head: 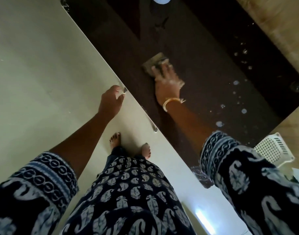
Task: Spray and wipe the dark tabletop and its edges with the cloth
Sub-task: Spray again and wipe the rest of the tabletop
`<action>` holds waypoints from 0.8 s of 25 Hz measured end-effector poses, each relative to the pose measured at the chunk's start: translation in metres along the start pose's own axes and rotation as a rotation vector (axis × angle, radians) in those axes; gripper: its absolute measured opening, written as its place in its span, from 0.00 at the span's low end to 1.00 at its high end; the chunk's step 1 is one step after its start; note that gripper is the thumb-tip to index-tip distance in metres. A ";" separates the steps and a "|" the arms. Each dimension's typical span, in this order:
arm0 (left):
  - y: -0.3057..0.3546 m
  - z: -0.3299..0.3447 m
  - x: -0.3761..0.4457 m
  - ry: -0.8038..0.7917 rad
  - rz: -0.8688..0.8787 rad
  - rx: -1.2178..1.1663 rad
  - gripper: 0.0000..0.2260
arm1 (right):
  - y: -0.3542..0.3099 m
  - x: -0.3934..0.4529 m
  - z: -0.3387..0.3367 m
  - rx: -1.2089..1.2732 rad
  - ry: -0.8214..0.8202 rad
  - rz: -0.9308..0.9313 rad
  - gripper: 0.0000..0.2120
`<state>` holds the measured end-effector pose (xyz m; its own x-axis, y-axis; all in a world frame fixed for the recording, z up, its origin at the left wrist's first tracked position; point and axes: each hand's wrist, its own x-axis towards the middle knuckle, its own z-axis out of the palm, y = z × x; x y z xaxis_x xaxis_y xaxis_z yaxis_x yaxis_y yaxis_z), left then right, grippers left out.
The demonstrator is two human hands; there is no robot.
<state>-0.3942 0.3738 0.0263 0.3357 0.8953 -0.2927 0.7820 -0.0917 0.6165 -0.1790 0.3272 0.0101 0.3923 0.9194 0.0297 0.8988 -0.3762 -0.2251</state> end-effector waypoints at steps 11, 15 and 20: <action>0.049 0.010 0.031 0.091 0.290 0.505 0.22 | 0.141 0.033 -0.042 0.013 0.070 0.492 0.23; 0.071 0.011 0.061 0.085 0.309 0.509 0.21 | 0.101 0.044 -0.034 0.004 0.117 0.697 0.24; 0.107 0.016 0.115 0.004 0.407 0.477 0.20 | 0.032 0.025 0.005 -0.051 0.057 -0.169 0.23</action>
<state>-0.2633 0.4596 0.0468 0.6551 0.7489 -0.0999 0.7403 -0.6097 0.2832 -0.1411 0.3386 -0.0012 0.2437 0.9626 0.1185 0.9611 -0.2233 -0.1626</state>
